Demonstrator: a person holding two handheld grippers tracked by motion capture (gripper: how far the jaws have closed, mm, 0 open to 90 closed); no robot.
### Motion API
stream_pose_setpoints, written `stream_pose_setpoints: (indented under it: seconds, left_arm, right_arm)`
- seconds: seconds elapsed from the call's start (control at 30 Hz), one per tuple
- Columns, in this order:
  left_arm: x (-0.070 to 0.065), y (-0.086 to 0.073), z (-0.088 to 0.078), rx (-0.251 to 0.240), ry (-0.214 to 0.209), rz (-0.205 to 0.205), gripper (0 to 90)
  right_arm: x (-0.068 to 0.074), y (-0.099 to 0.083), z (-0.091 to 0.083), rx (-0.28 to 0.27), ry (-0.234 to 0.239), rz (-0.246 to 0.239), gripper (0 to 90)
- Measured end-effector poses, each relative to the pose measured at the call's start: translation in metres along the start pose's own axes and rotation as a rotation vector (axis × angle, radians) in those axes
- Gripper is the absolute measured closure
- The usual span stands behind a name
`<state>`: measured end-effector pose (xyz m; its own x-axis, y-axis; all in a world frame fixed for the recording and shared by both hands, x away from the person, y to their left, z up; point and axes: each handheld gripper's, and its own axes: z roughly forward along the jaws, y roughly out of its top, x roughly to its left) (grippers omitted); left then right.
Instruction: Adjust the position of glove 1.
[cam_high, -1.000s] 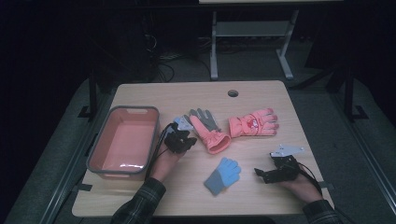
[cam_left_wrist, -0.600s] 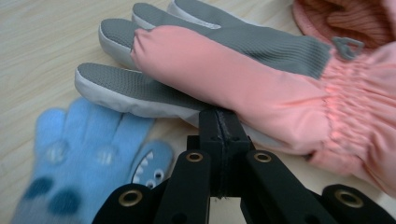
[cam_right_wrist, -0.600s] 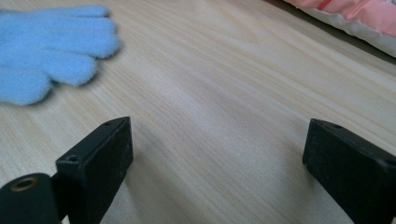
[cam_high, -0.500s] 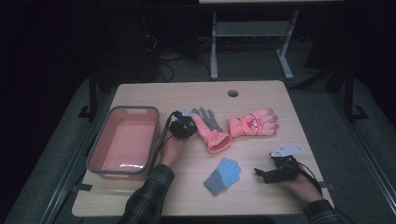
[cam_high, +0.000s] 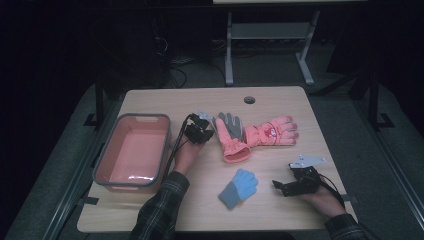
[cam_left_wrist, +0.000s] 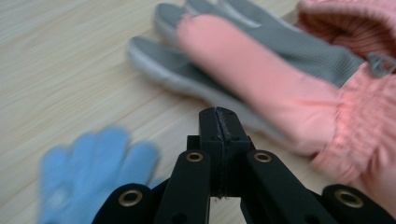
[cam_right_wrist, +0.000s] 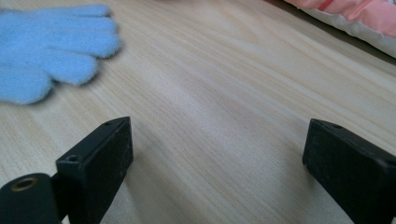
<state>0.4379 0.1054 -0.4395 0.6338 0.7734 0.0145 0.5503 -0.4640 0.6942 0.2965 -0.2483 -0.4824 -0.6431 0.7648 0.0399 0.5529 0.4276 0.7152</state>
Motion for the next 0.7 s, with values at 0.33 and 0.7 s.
stream_pose_setpoints:
  seconds: [0.33, 0.7]
  left_arm:
    - [0.004, -0.018, -0.005, 0.002, 0.060, -0.023, 89.5]
    - [0.015, -0.024, 0.007, 0.056, 0.079, -0.062, 89.5]
  right_arm:
    - [0.000, 0.000, 0.000, 0.001, 0.000, -0.001, 7.9]
    - [0.000, 0.000, 0.000, 0.000, 0.001, -0.001, 7.9]
